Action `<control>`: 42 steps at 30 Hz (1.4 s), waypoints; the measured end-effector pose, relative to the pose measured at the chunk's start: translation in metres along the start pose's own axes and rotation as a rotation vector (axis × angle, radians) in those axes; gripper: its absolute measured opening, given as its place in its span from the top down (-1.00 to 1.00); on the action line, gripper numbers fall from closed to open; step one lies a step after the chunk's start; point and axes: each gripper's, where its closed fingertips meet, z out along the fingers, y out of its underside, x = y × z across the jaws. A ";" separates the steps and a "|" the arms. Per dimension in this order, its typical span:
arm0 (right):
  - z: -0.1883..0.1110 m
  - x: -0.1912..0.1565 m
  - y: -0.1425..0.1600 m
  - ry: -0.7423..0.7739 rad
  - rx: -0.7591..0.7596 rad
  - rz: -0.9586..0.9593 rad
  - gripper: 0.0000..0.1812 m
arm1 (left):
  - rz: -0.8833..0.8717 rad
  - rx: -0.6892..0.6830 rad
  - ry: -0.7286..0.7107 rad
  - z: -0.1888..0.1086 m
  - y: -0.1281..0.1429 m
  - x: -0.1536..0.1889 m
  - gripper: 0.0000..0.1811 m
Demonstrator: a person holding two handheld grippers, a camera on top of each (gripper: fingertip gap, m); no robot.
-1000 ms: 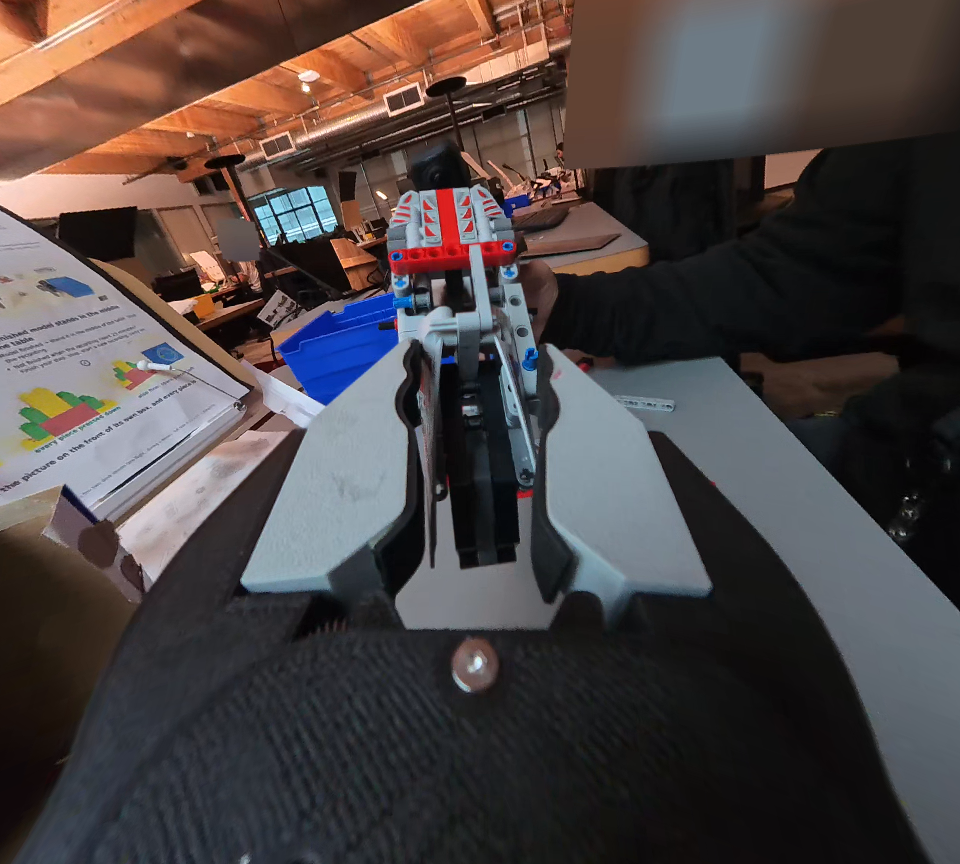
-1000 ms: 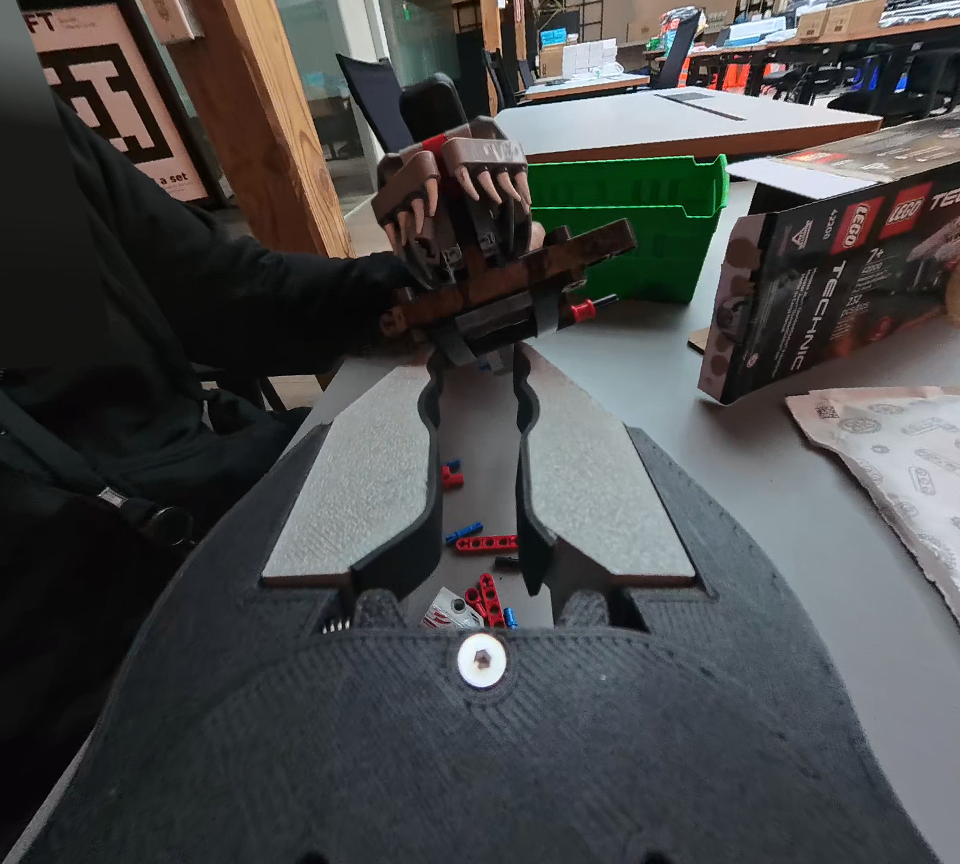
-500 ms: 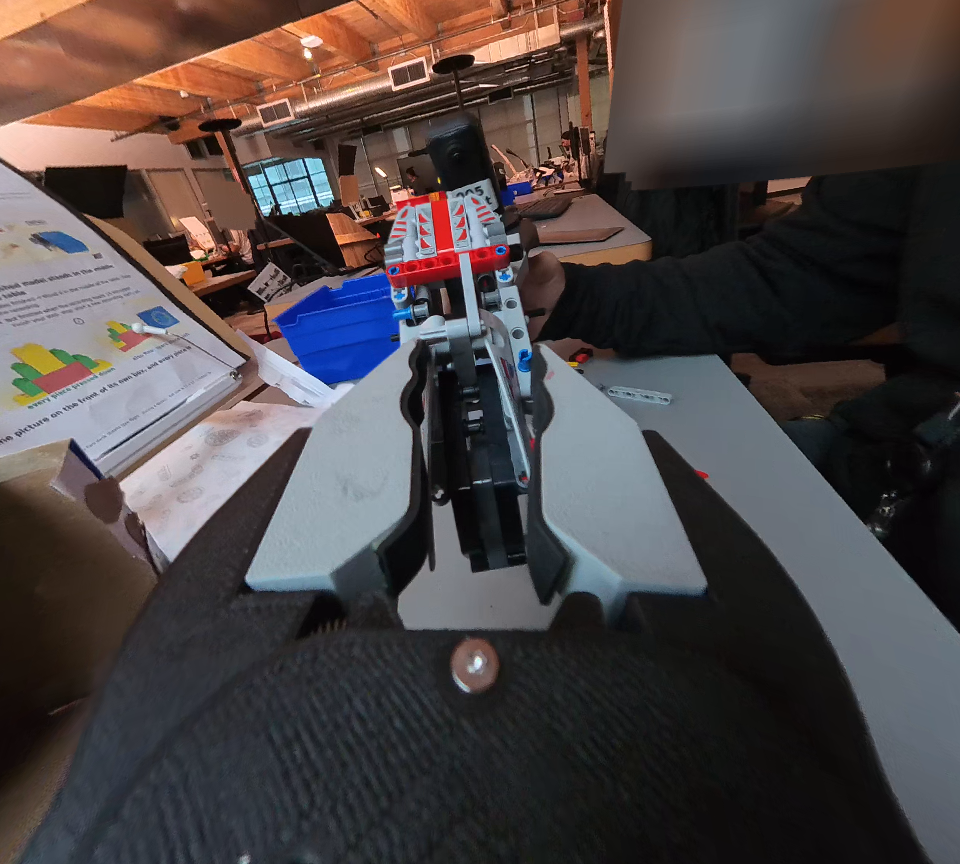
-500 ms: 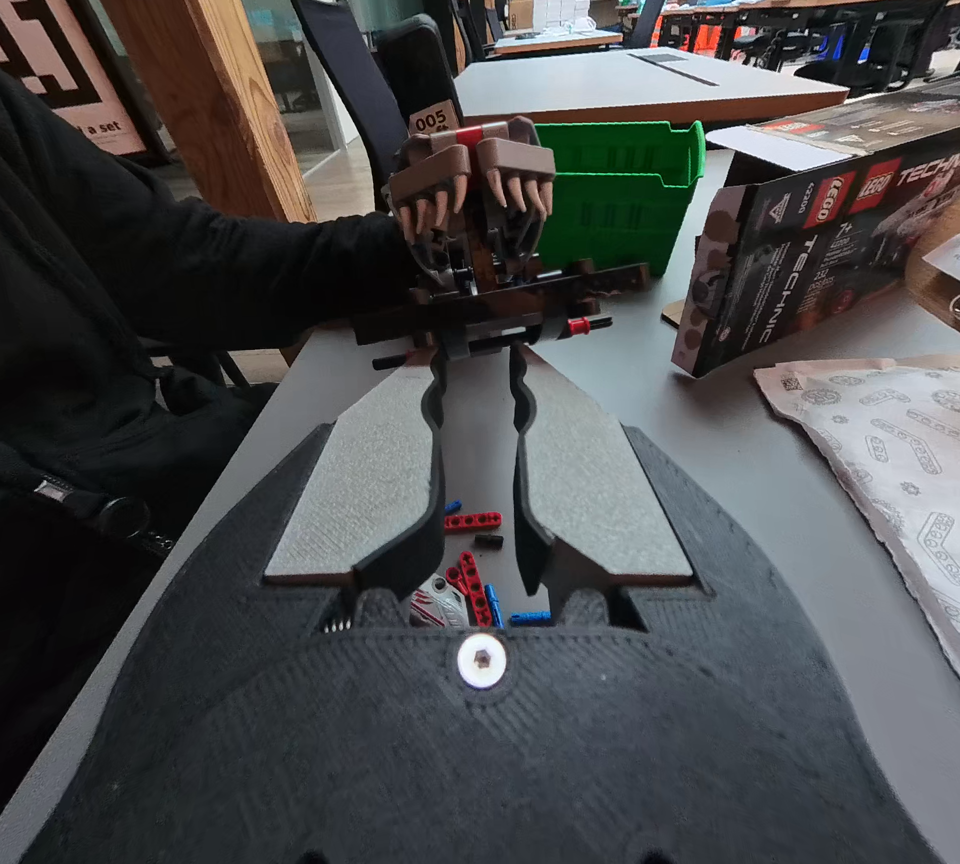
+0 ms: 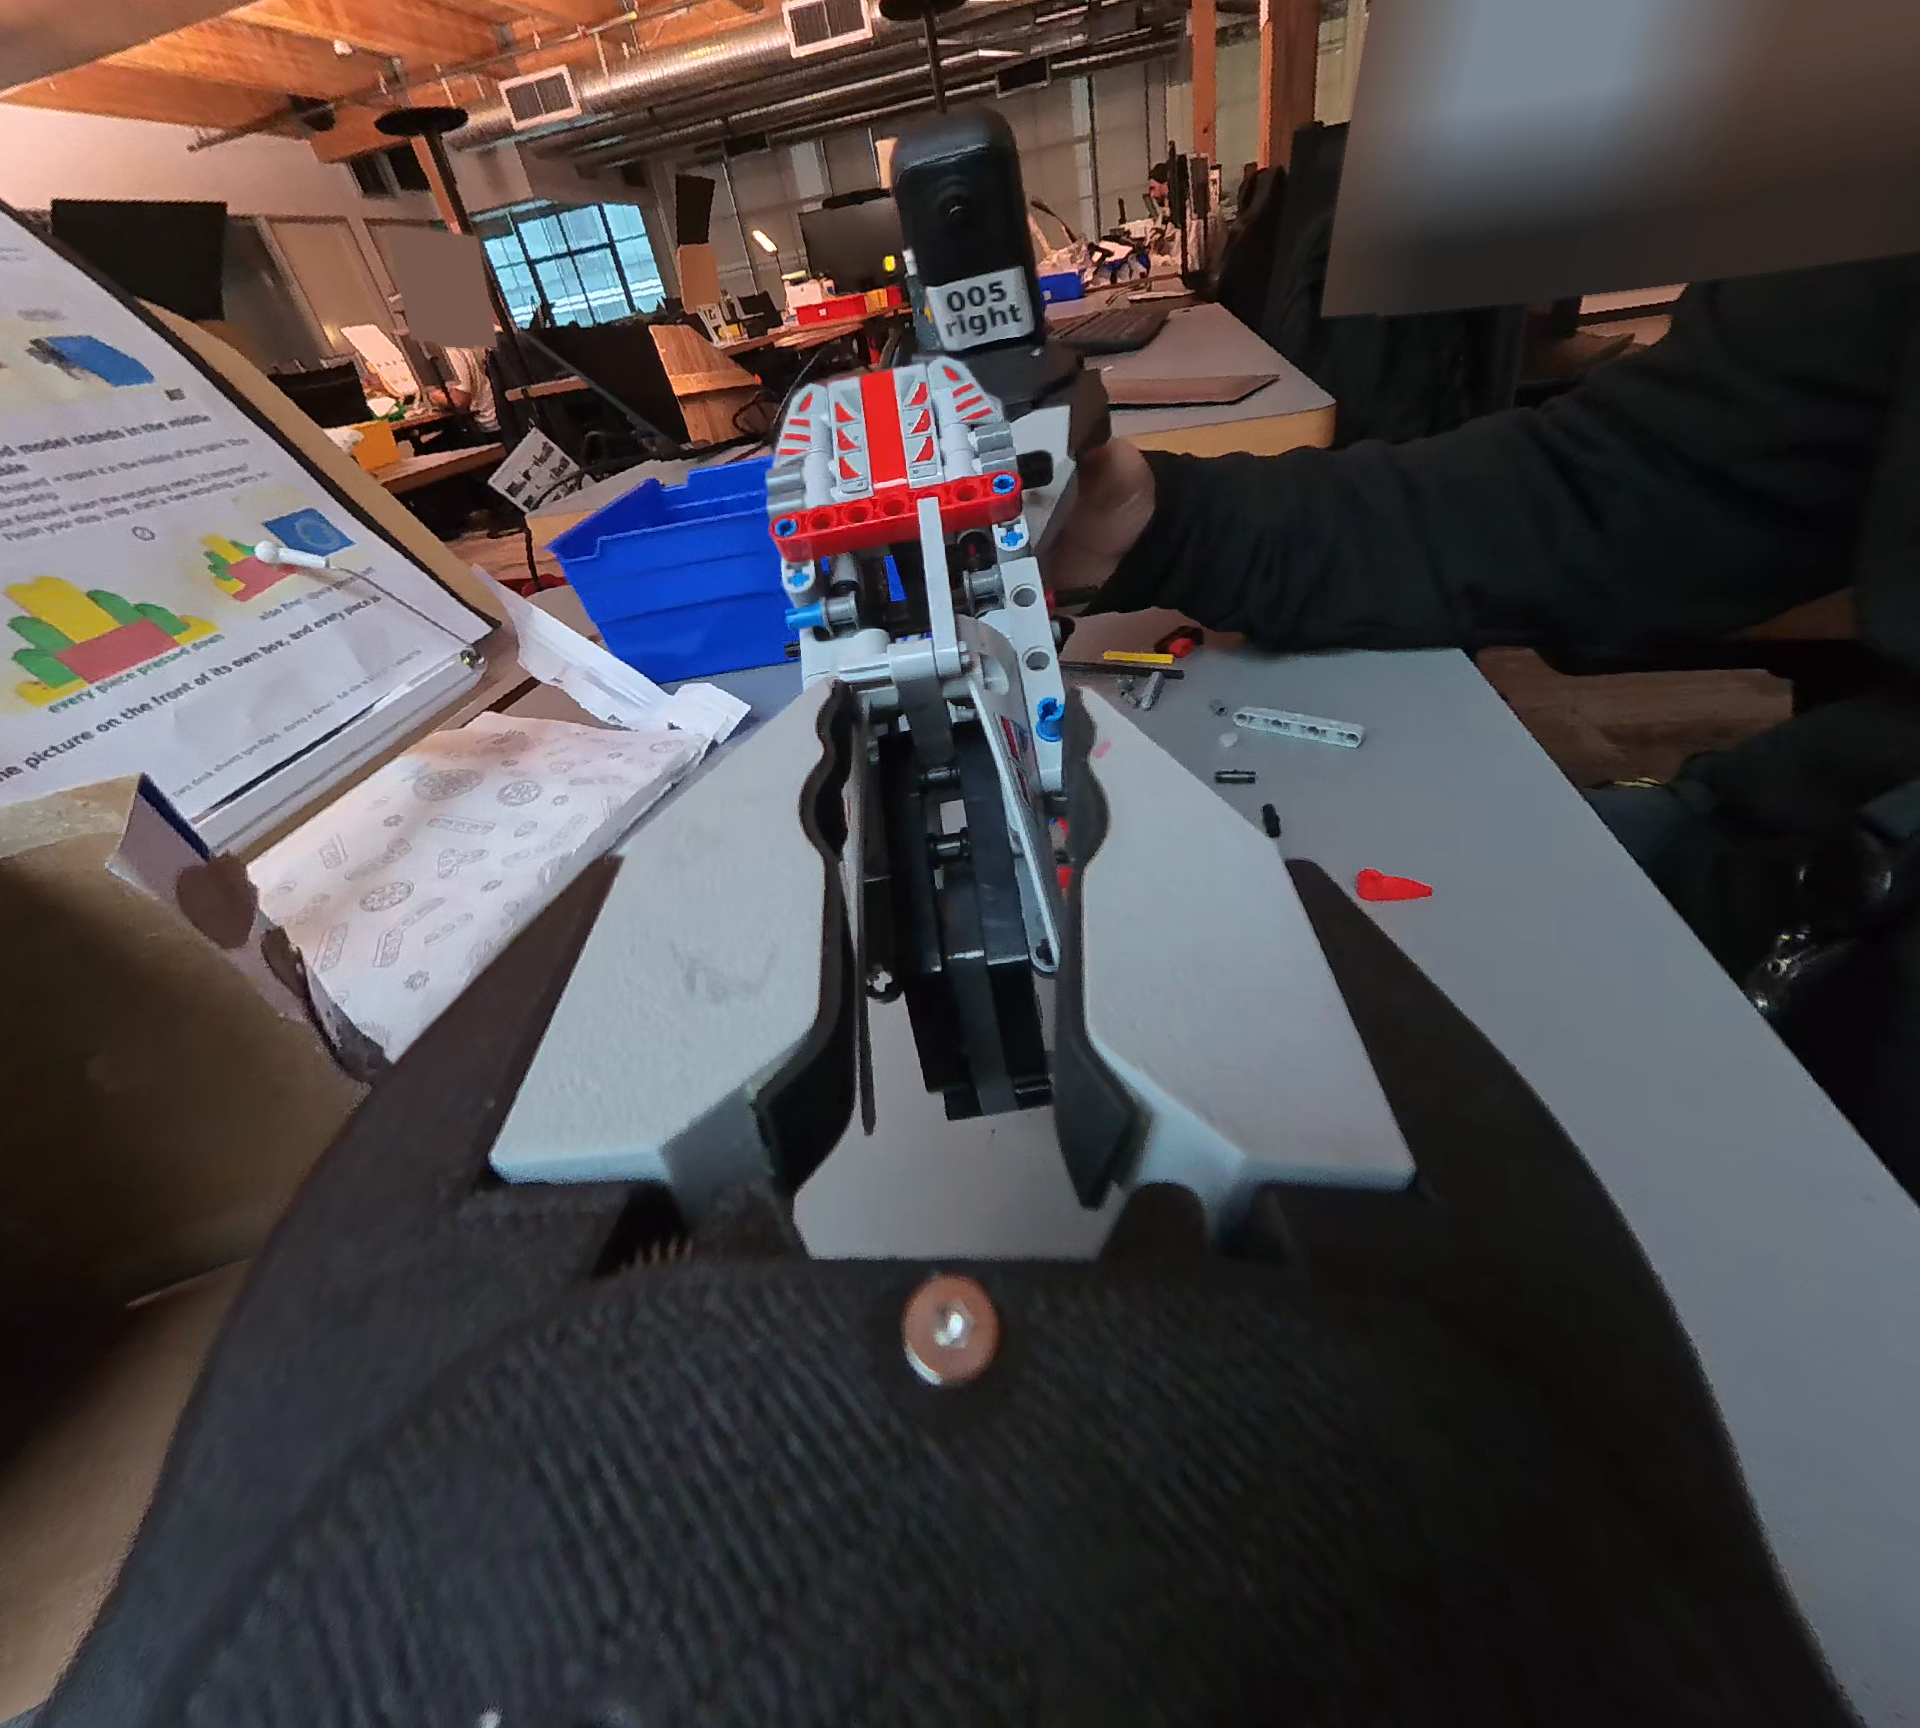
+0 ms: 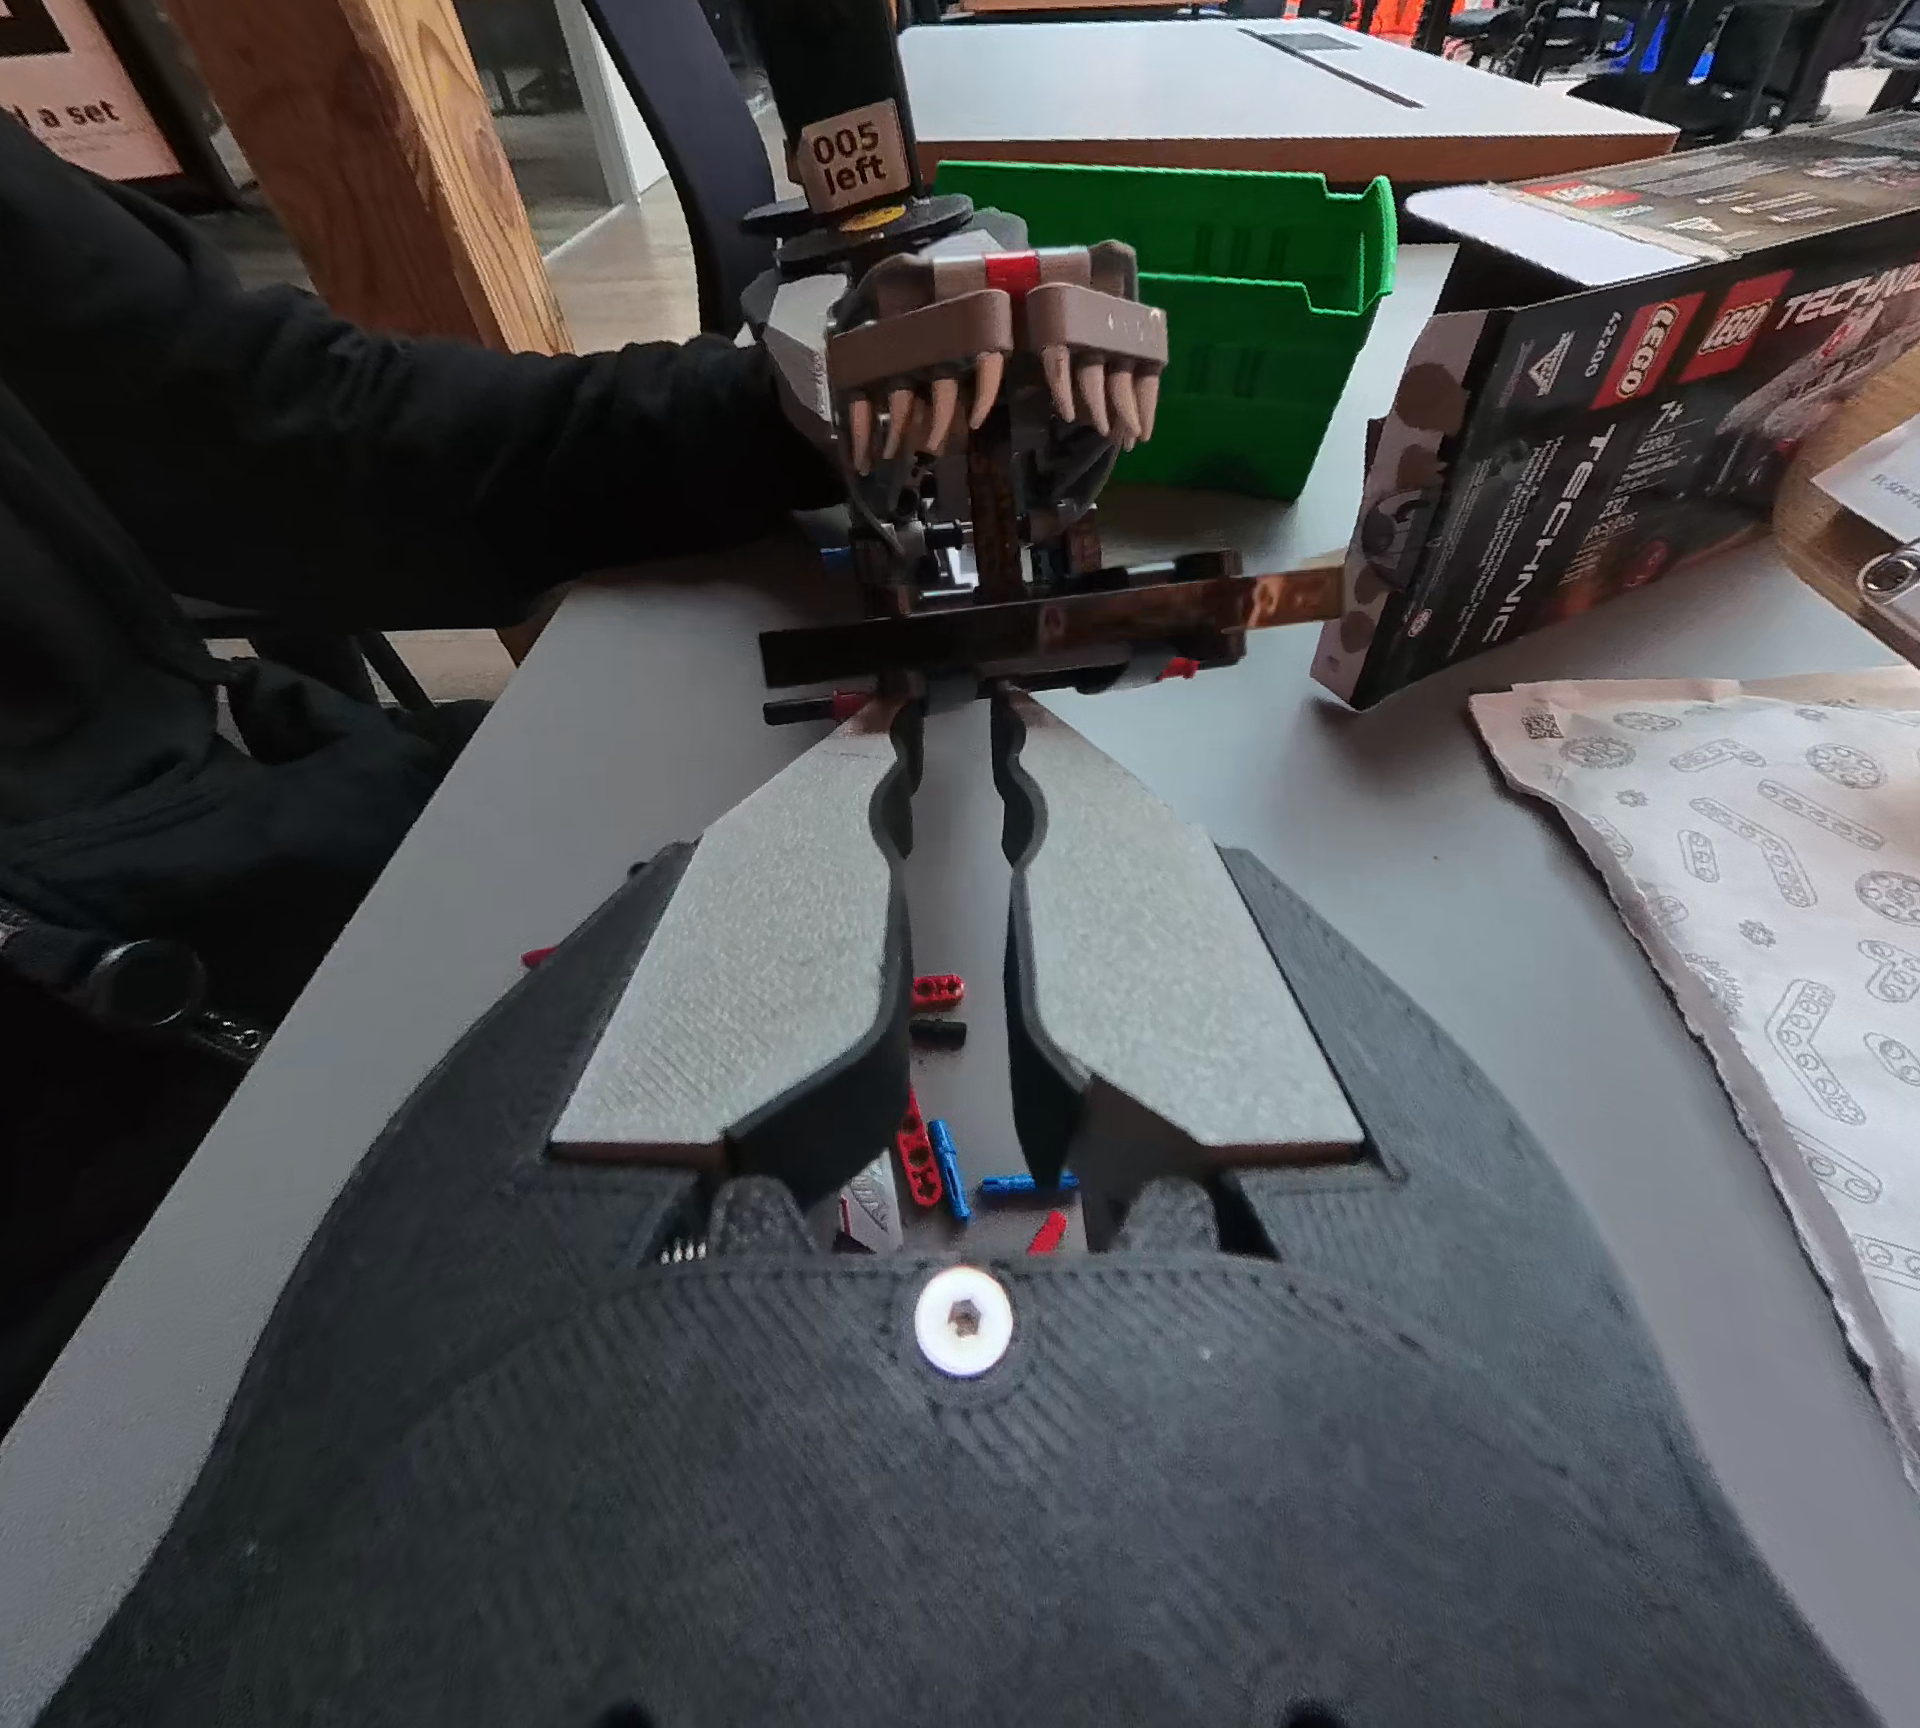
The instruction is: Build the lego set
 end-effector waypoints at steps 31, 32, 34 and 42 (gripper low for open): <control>0.036 0.019 0.012 0.152 -0.065 0.075 1.00 | -0.397 -0.222 -0.137 0.001 0.054 -0.038 0.28; 0.036 0.019 0.012 0.154 -0.067 0.074 1.00 | -0.397 -0.222 -0.137 0.001 0.054 -0.038 0.28; 0.036 0.019 0.012 0.157 -0.067 0.072 1.00 | -0.407 -0.219 -0.135 0.001 0.054 -0.039 0.28; 0.038 0.018 0.010 0.158 -0.062 0.083 0.96 | -0.432 -0.214 -0.131 0.000 0.055 -0.040 0.28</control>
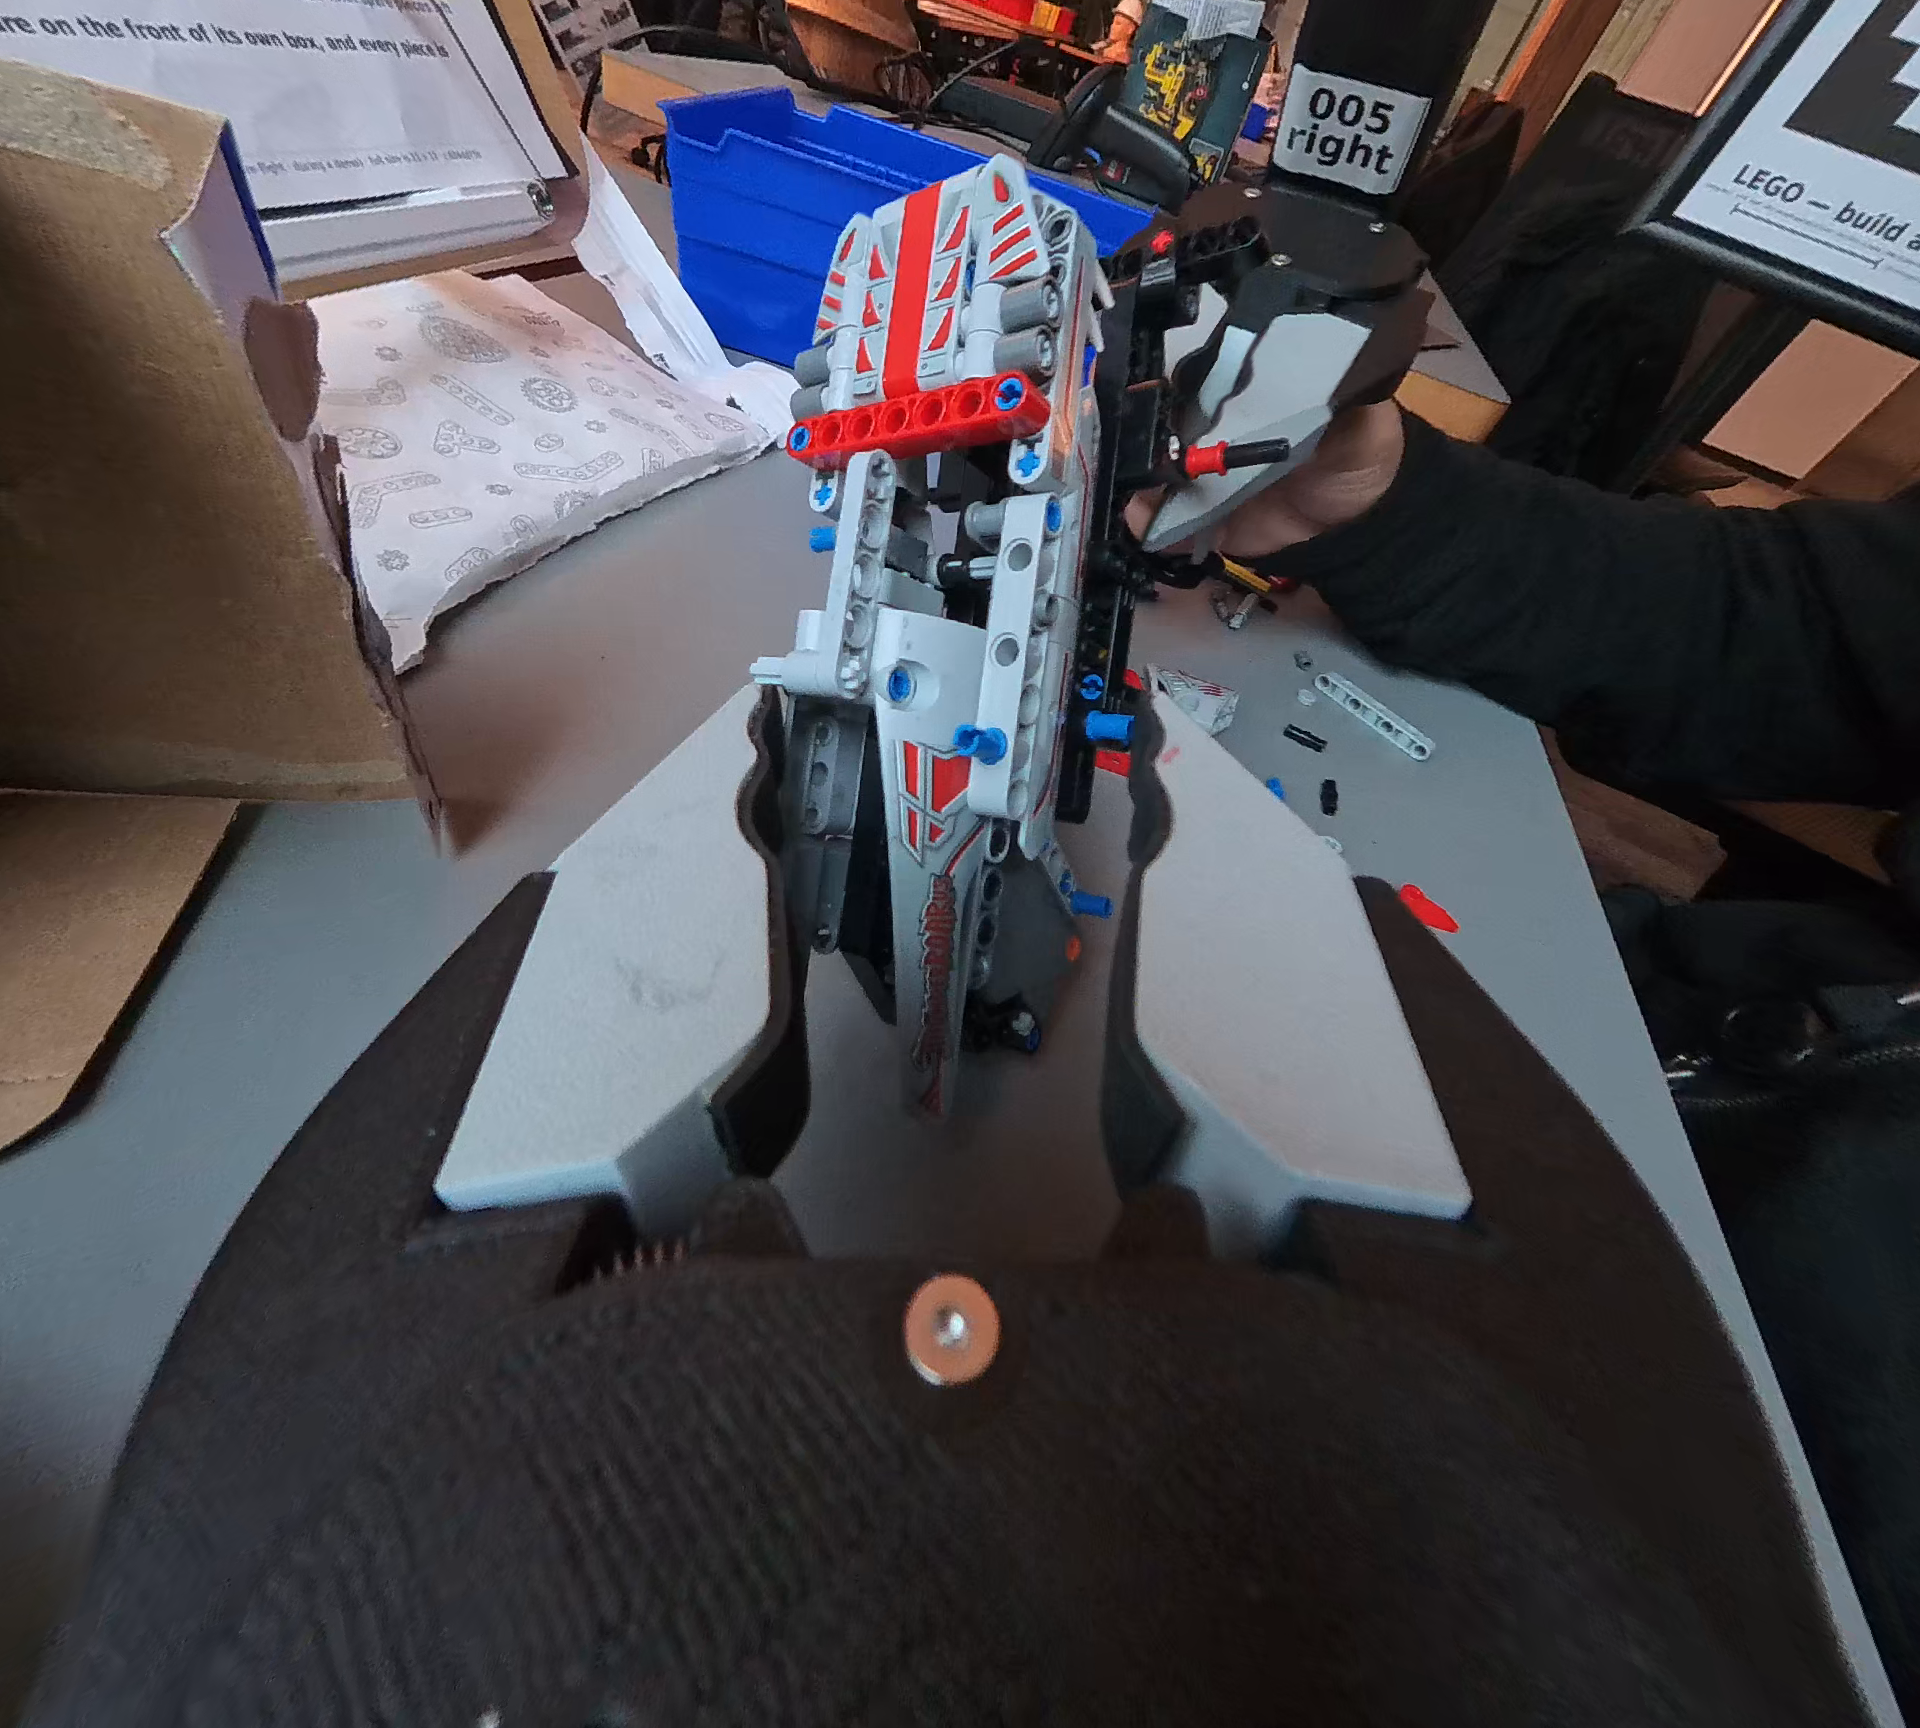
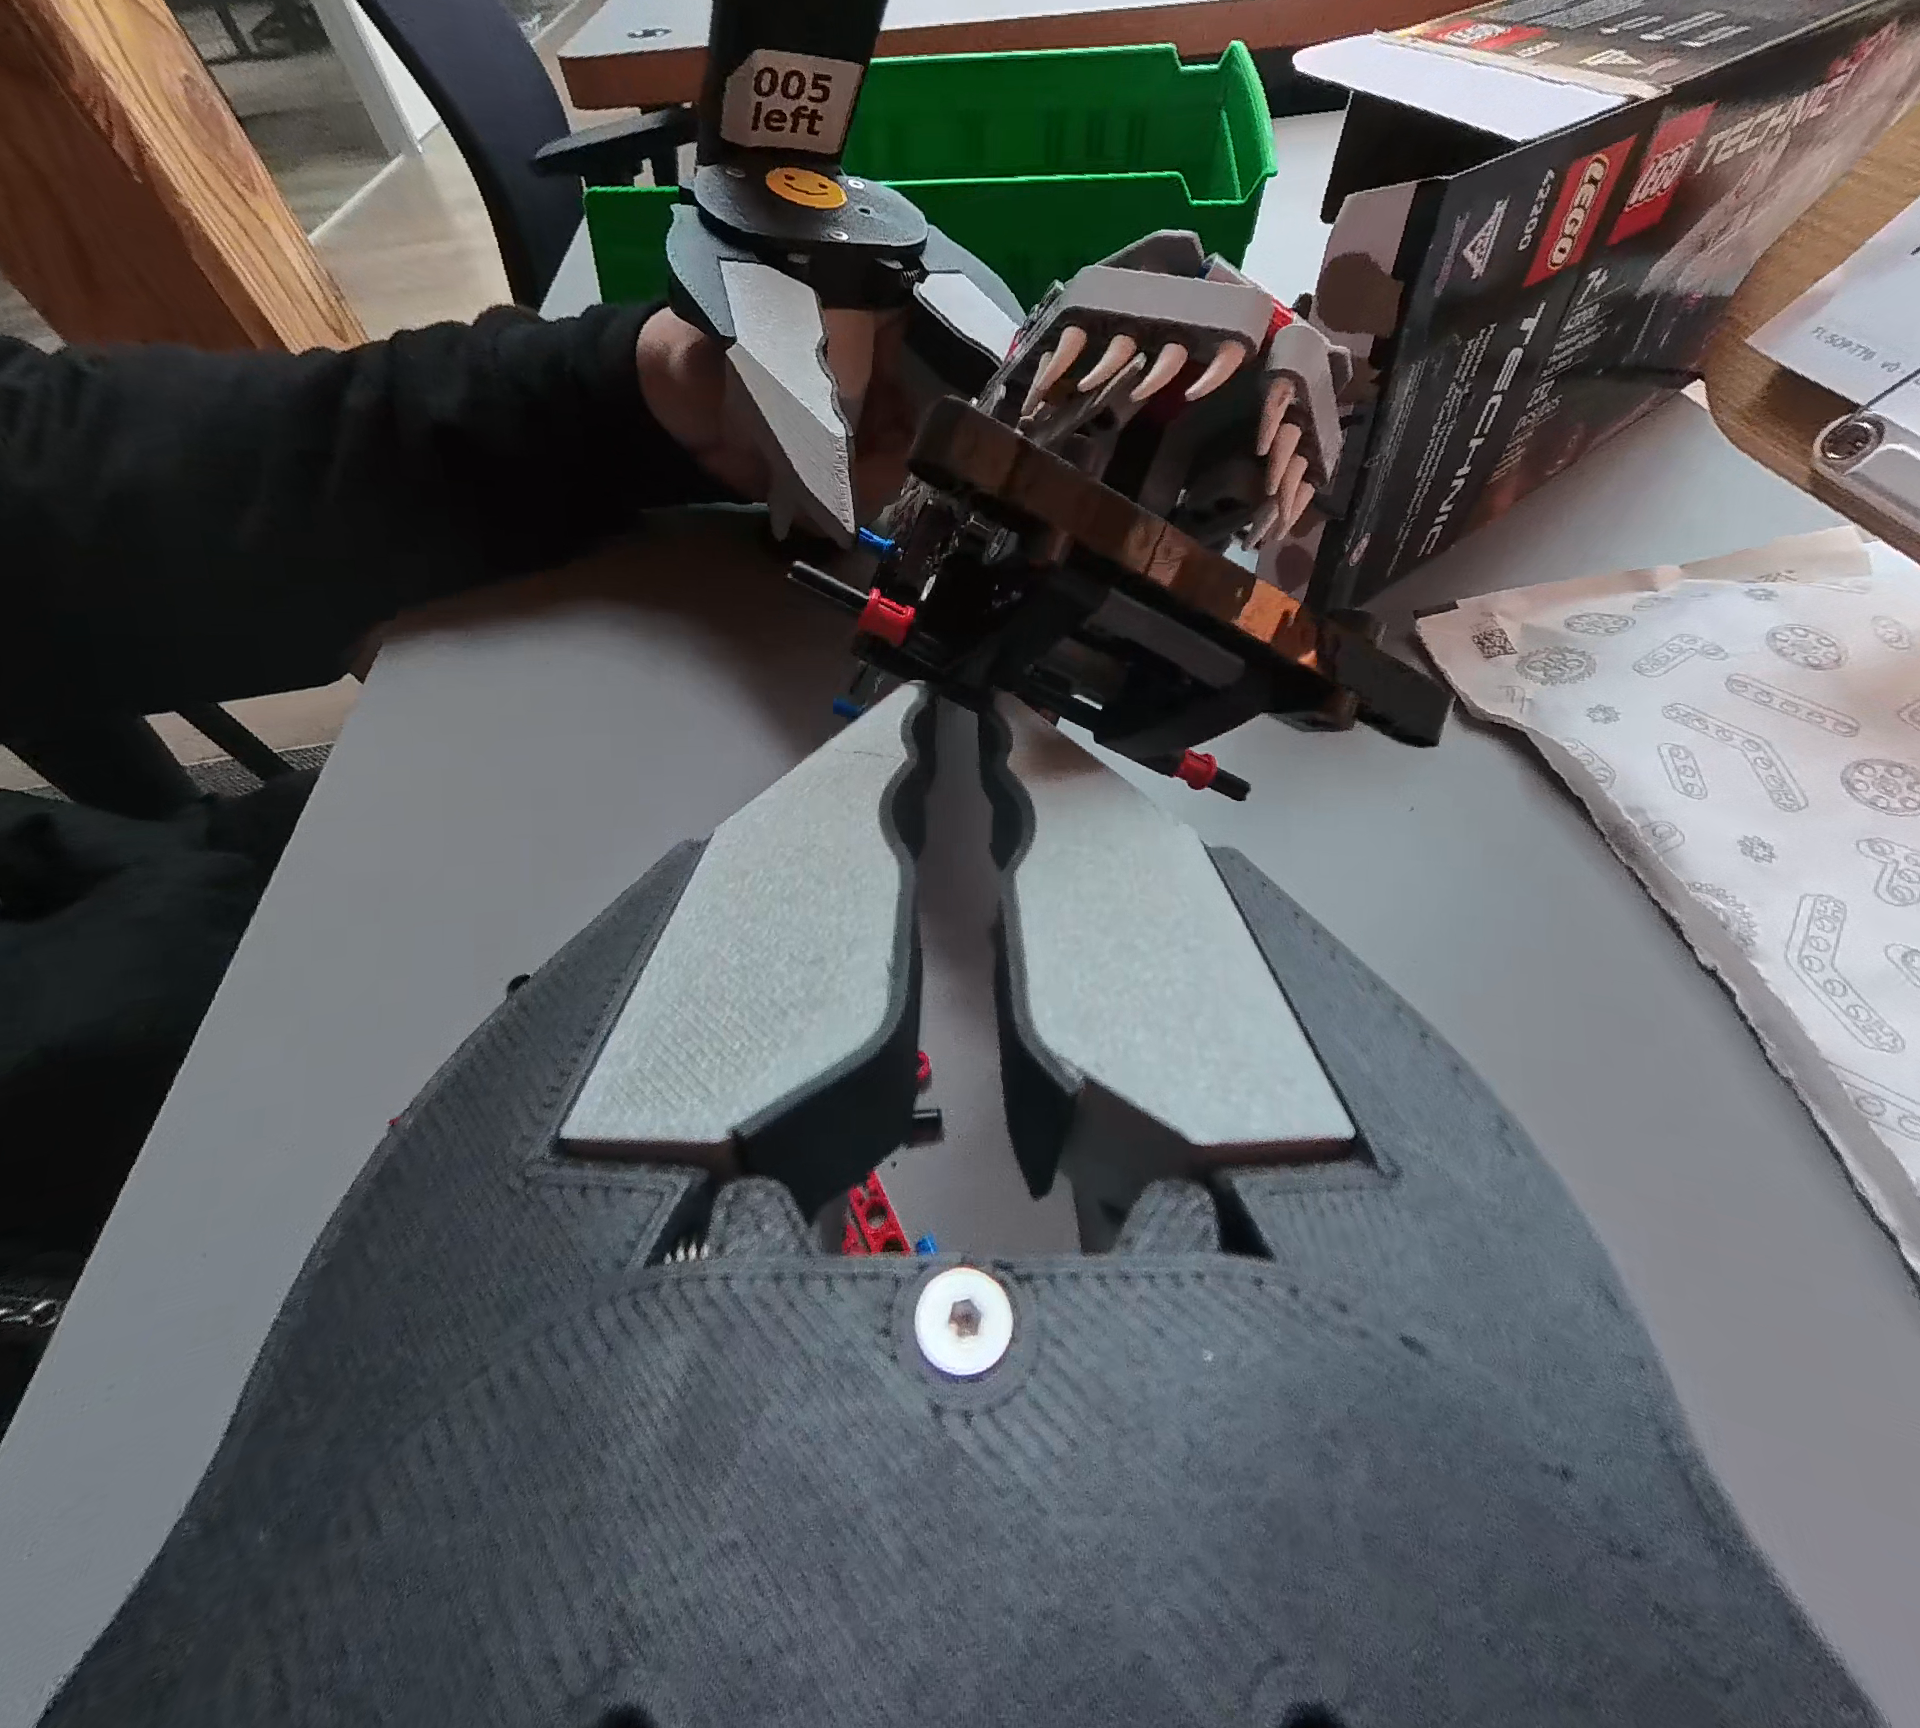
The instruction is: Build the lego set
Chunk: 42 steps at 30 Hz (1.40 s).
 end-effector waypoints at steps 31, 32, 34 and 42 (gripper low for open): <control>0.000 -0.011 -0.006 -0.040 0.016 -0.015 0.77 | 0.004 0.003 0.008 -0.001 0.000 0.002 0.28; 0.000 -0.011 -0.006 -0.043 0.015 -0.015 0.77 | 0.012 0.002 0.006 -0.002 0.000 0.002 0.28; -0.001 -0.012 -0.003 -0.053 0.000 -0.018 0.77 | 0.054 0.000 -0.011 -0.002 -0.001 0.002 0.28; -0.003 0.003 0.046 -0.043 -0.249 -0.007 0.67 | 0.515 -0.052 -0.181 0.007 0.002 0.009 0.29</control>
